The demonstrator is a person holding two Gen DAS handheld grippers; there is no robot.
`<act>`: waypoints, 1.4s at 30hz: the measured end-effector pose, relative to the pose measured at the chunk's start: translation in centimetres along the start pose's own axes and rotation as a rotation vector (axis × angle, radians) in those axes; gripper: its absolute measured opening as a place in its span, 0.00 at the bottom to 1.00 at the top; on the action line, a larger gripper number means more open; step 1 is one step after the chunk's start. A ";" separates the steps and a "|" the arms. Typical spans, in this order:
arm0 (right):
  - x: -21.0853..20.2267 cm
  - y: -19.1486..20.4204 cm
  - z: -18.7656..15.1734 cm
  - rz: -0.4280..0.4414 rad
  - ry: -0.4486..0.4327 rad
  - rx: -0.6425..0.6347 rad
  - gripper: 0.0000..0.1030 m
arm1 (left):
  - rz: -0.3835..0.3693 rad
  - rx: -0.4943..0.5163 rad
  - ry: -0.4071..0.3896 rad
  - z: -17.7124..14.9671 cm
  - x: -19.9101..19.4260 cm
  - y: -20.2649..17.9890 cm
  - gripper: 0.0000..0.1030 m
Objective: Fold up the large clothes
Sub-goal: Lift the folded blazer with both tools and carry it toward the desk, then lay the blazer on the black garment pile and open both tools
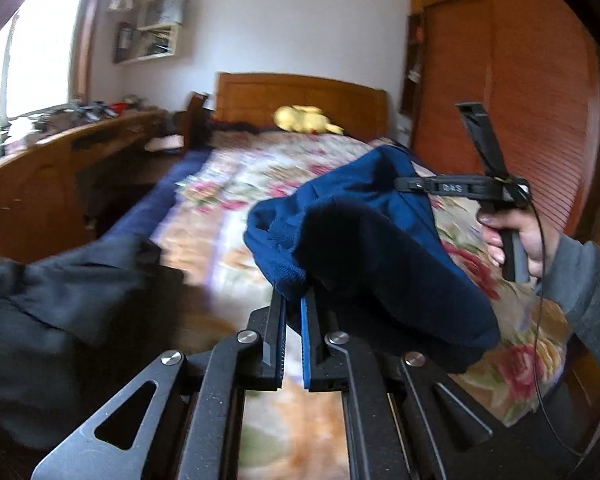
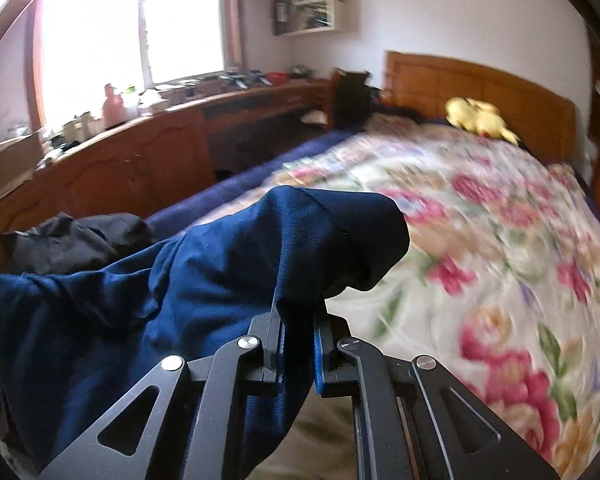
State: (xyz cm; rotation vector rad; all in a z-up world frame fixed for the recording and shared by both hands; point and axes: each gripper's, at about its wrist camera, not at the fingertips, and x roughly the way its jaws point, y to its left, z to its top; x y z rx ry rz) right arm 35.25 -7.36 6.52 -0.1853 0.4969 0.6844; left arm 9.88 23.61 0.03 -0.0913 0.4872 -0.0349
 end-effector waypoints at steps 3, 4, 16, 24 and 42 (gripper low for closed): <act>0.8 4.6 3.3 0.046 -0.037 -0.059 0.09 | 0.080 -0.027 -0.033 1.4 -2.7 4.6 0.06; 1.1 6.4 4.5 0.066 -0.050 -0.078 0.09 | 0.121 -0.038 -0.049 2.0 -4.0 6.4 0.06; 8.2 23.8 9.7 0.299 -0.068 -0.167 0.10 | 0.490 -0.171 -0.014 0.5 -12.5 23.1 0.07; 15.5 23.7 5.8 0.197 0.069 -0.132 0.13 | 0.528 -0.236 0.078 -4.4 -11.2 27.0 0.09; 3.7 23.5 1.6 0.280 -0.051 -0.177 0.25 | 0.448 -0.106 -0.089 0.4 -14.6 18.4 0.82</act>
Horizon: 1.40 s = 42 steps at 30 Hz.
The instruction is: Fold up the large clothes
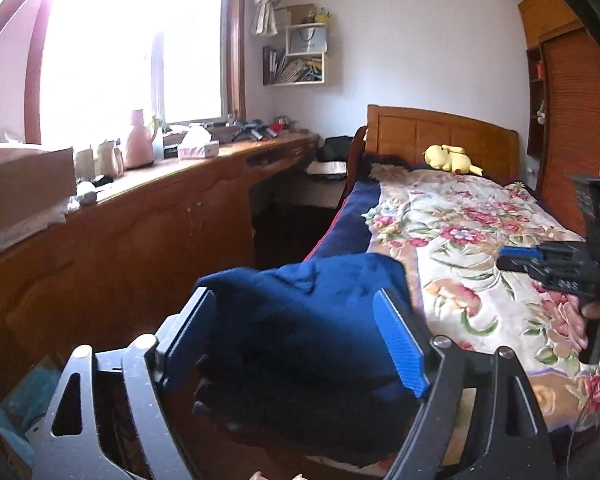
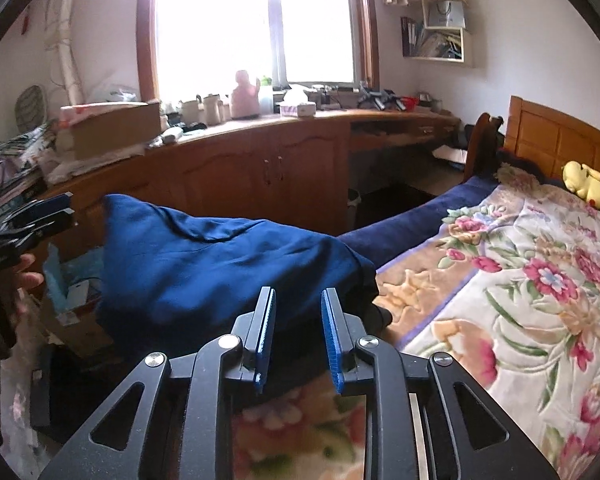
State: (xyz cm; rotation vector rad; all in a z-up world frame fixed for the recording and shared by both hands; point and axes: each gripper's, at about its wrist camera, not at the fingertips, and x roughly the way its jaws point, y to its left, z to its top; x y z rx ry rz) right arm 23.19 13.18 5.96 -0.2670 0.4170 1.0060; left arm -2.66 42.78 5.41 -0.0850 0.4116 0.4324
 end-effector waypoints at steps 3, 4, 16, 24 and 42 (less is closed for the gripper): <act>-1.7 -0.6 -1.1 -0.012 -0.016 -0.009 0.26 | -0.021 0.009 -0.004 0.5 -0.2 -2.2 0.85; -2.5 -0.9 -1.5 -0.014 -0.022 -0.009 0.28 | -0.029 0.014 -0.005 0.6 -0.3 -2.9 0.86; -9.5 -2.9 -7.0 -0.122 -0.023 0.001 0.60 | -0.119 0.045 -0.015 0.0 0.2 -13.2 0.87; -13.5 -3.9 -10.6 -0.252 -0.014 0.083 0.67 | -0.231 0.067 0.020 -2.0 -0.1 -20.4 0.87; -22.6 -2.1 -15.4 -0.540 -0.069 0.331 0.67 | -0.498 0.095 0.099 -5.8 -4.0 -36.5 0.87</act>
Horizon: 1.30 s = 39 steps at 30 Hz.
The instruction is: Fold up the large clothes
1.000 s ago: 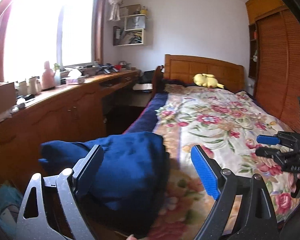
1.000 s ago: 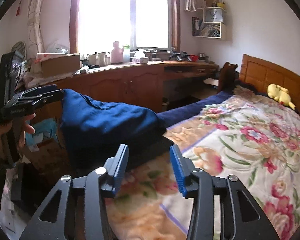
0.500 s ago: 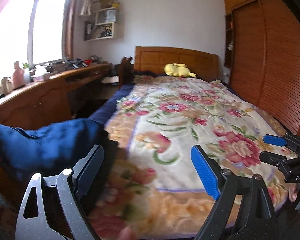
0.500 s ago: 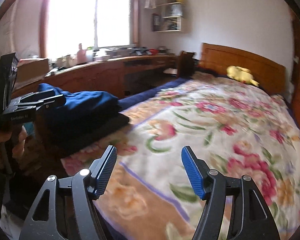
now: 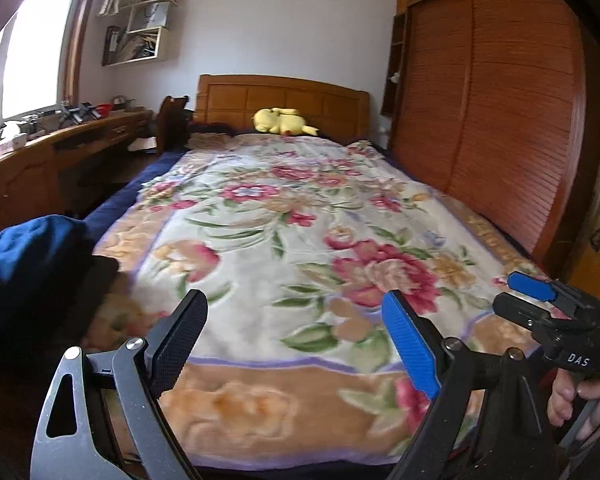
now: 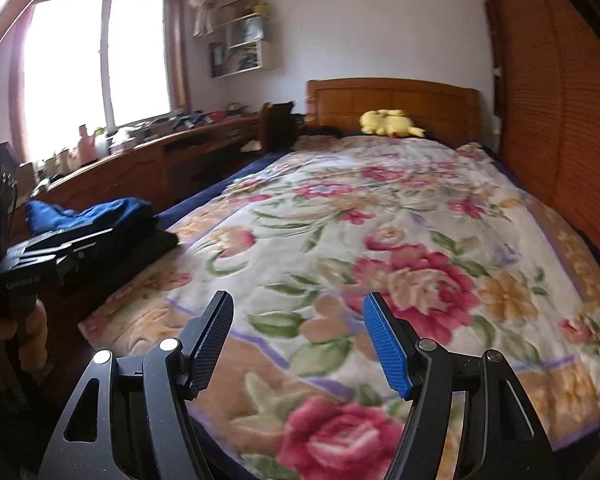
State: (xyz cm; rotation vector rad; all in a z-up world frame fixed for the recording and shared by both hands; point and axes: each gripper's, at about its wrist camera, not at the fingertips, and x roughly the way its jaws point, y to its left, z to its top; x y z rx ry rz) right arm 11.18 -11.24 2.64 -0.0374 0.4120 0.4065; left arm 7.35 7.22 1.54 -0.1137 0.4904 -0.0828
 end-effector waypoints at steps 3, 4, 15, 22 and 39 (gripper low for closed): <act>-1.7 0.2 0.1 -0.026 -0.022 0.020 0.67 | 0.001 0.016 -0.020 0.2 -0.5 -2.0 0.87; -2.3 0.4 0.2 -0.040 -0.031 0.024 0.67 | 0.001 0.020 -0.026 0.4 -0.7 -2.5 0.87; -9.2 3.0 0.7 -0.103 -0.149 0.065 0.67 | 0.022 0.092 -0.114 1.6 -4.8 -6.3 0.87; -12.6 4.1 -1.0 -0.112 -0.205 0.091 0.67 | 0.029 0.102 -0.146 1.2 -6.6 -6.9 0.87; -9.7 2.3 -1.8 -0.140 -0.188 0.075 0.67 | 0.031 0.091 -0.137 0.5 -6.7 -7.1 0.87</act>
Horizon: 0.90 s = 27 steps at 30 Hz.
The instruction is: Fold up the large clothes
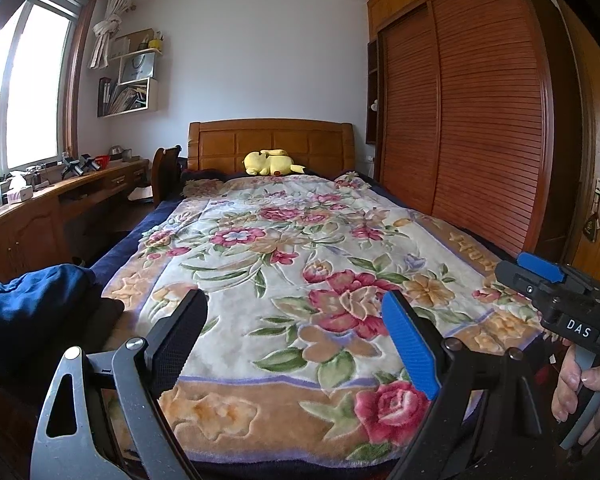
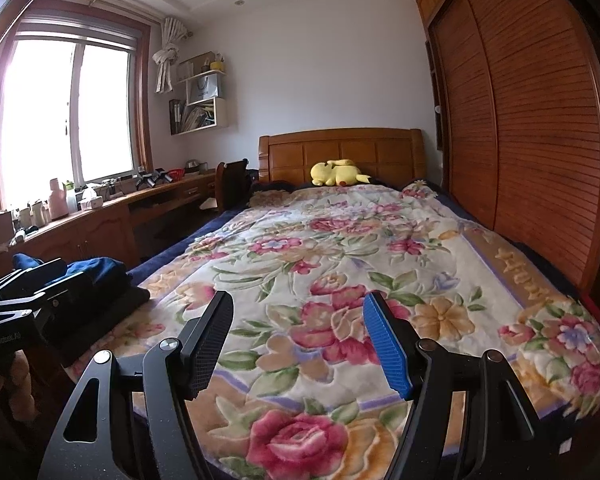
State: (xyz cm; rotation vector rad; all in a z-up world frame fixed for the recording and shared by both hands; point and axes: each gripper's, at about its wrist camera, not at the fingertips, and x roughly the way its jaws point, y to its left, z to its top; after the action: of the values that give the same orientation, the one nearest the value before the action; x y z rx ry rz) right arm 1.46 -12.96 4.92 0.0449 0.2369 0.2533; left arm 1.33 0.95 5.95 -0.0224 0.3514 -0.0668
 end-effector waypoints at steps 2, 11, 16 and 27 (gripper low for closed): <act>0.0 -0.1 0.0 0.002 0.001 -0.001 0.67 | 0.001 -0.002 0.001 0.0 0.1 0.1 0.87; -0.1 -0.6 0.0 0.006 0.003 -0.008 0.67 | 0.003 -0.013 0.004 -0.2 0.4 0.3 0.87; -0.3 -0.8 0.0 0.013 0.006 -0.007 0.67 | 0.003 -0.014 0.006 -0.3 0.6 0.2 0.87; -0.4 -1.5 0.0 0.023 0.007 -0.013 0.67 | 0.002 -0.015 0.006 -0.3 0.6 0.3 0.87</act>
State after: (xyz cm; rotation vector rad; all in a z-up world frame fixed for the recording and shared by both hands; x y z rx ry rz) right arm 1.43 -14.48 4.92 0.0340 0.2419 0.2777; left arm 1.80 1.17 5.44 -0.0367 0.3581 -0.0619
